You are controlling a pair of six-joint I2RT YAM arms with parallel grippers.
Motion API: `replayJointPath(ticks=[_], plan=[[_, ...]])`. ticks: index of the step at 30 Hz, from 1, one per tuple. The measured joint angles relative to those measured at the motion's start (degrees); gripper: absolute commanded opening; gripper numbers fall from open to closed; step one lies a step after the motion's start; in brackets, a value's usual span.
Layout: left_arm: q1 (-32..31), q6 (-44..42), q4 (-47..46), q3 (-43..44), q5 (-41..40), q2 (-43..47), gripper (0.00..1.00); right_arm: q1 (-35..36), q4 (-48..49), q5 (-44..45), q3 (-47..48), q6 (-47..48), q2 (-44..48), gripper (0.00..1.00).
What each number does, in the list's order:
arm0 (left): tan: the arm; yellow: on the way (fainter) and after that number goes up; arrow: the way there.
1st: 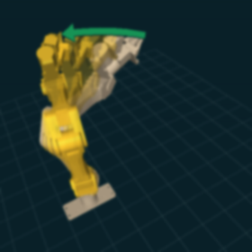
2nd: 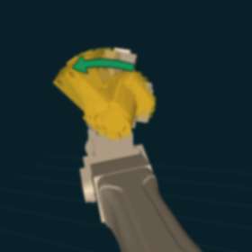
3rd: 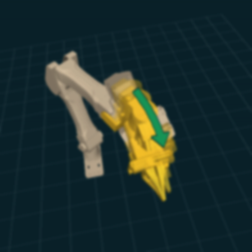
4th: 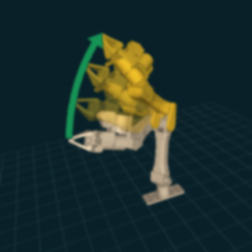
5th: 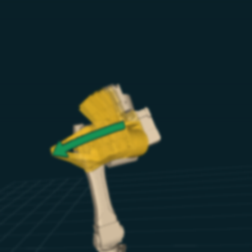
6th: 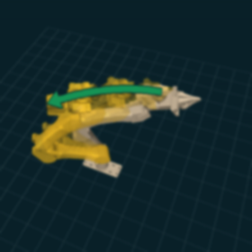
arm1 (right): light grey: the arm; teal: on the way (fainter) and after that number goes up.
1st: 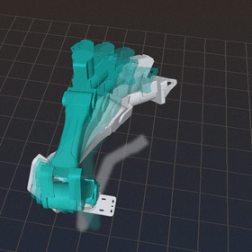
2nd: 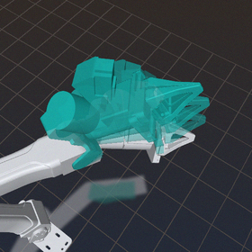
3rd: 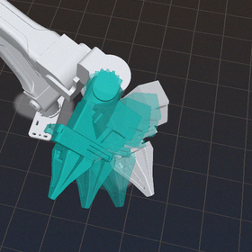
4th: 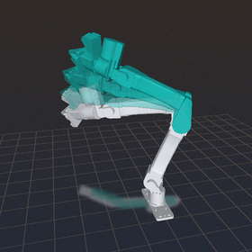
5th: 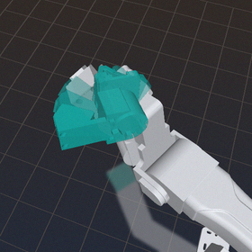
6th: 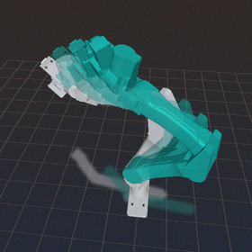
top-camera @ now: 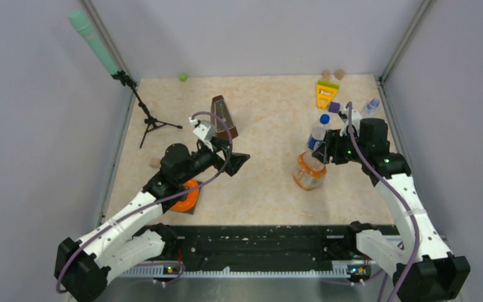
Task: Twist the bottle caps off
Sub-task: Pick up the plastic bottle at the center of the board.
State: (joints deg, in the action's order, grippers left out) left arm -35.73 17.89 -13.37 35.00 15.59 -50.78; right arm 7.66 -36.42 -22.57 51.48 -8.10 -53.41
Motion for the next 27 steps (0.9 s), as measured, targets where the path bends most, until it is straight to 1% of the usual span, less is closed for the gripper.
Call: replayJointPath(ticks=[7,15,19,25,27], plan=[[0.0,0.0,-0.02,0.02,0.04,-0.02,0.98,0.22,1.6,-2.56,-0.02,0.0,-1.42,0.53],[0.0,0.0,0.0,0.02,0.11,-0.02,0.98,1.57,2.51,-2.67,-0.04,0.04,-2.99,0.49],[0.0,0.02,0.0,0.0,0.22,-0.02,0.98,3.04,2.49,-2.47,-0.04,0.24,-3.37,0.45],[-0.02,0.0,-0.02,0.02,0.24,-0.02,0.98,3.63,2.47,-1.22,-0.04,0.55,-3.37,0.45],[0.0,0.0,-0.02,0.0,0.31,-0.02,0.98,3.89,2.43,-0.81,-0.04,0.59,-3.37,0.4]])
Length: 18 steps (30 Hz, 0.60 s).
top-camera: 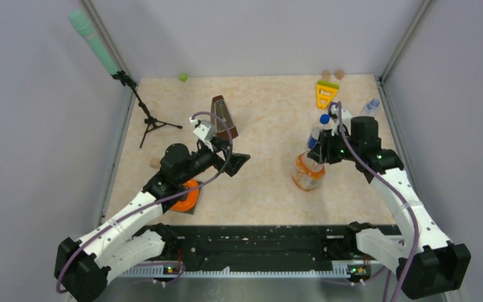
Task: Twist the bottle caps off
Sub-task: Pick up the plastic bottle at the center of the board.
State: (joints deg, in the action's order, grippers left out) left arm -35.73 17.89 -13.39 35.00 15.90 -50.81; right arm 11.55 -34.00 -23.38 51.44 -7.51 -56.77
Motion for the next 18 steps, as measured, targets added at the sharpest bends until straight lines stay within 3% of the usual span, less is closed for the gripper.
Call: replayJointPath(ticks=[11,18], plan=[[-0.02,0.2,-0.04,0.02,3.02,-0.92,0.98,1.62,0.2,0.96,0.0,0.46,0.0,0.09],[0.0,0.26,-0.87,1.57,9.46,-5.27,0.98,1.81,3.74,-3.54,-0.02,-2.14,0.0,0.05]])
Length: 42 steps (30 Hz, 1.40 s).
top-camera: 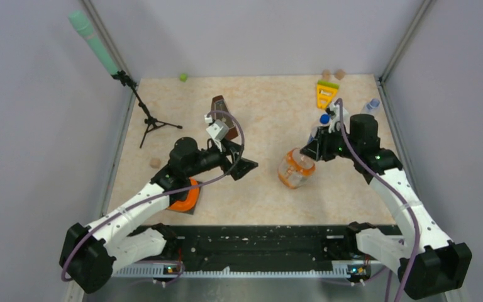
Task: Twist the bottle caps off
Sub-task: Pick up the plastic bottle at the center of the board.
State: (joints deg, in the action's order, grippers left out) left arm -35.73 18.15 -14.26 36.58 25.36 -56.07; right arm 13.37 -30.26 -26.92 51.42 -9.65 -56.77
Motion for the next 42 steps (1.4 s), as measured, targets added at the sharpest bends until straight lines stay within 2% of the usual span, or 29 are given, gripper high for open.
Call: replayJointPath(ticks=[8,16,25,36,39,42], plan=[[-0.02,1.14,-1.64,3.54,10.93,-7.85,0.98,0.11,13.53,-14.62,-2.8,-7.54,0.68,0.02],[0.0,1.99,-3.76,5.14,16.26,-9.6,0.98,1.18,19.32,-25.24,-3.04,-10.05,0.68,0.01],[-0.02,3.21,-6.67,6.86,19.15,-13.35,0.98,2.82,25.79,-31.63,-3.54,-13.49,0.68,0.0],[-1.4,4.76,-8.94,9.88,28.33,-18.01,0.98,4.74,32.92,-32.35,-4.63,-17.62,0.35,0.0],[-1.92,5.01,-8.94,10.12,30.49,-18.95,0.89,4.79,34.34,-31.71,-5.01,-18.62,0.26,0.0],[-2.23,4.92,-8.26,10.25,30.88,-19.45,0.73,4.9,35.39,-31.54,-5.05,-19.39,-0.07,0.0]])
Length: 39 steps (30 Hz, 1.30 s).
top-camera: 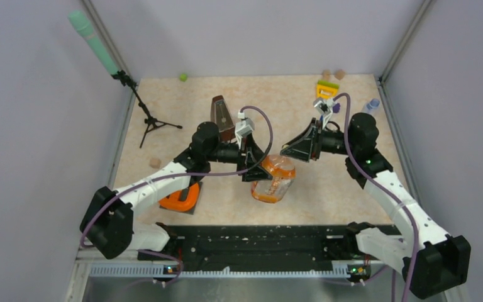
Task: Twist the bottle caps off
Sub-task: Pick up the plastic bottle at the center of the board.
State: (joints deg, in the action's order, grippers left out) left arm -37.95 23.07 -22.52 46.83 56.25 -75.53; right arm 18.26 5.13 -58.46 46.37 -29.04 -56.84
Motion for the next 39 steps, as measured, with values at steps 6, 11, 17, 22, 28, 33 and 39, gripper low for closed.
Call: replayJointPath(ticks=[6,11,17,22,28,33,39], plan=[[-0.9,-1.73,4.0,1.22,-3.17,0.02,0.88,0.11,1.81,0.76,-0.26,-0.74,-0.33,0.0],[-1.29,-2.49,4.72,1.36,-6.69,0.04,0.98,0.39,2.34,1.46,-0.57,-0.66,-0.33,0.0],[-1.38,-2.16,4.5,1.36,-7.78,0.02,0.98,0.74,2.14,1.66,-1.57,-0.72,-0.33,0.0],[-1.73,-2.47,4.68,1.38,-9.25,0.0,0.98,0.76,2.38,1.68,-1.7,-0.7,-0.33,0.0],[-1.95,-3.1,4.55,2.34,-8.0,-0.94,0.75,0.74,3.5,1.79,-1.77,-1.05,-0.37,0.0],[-2.25,-2.27,4.63,2.84,-6.47,-2.32,0.43,0.74,3.74,2.58,-2.05,-0.94,-1.09,0.0],[-2.36,-3.17,5.97,2.91,-8.28,-2.32,0.22,0.81,3.61,2.86,-2.16,-0.61,-1.27,0.0]])
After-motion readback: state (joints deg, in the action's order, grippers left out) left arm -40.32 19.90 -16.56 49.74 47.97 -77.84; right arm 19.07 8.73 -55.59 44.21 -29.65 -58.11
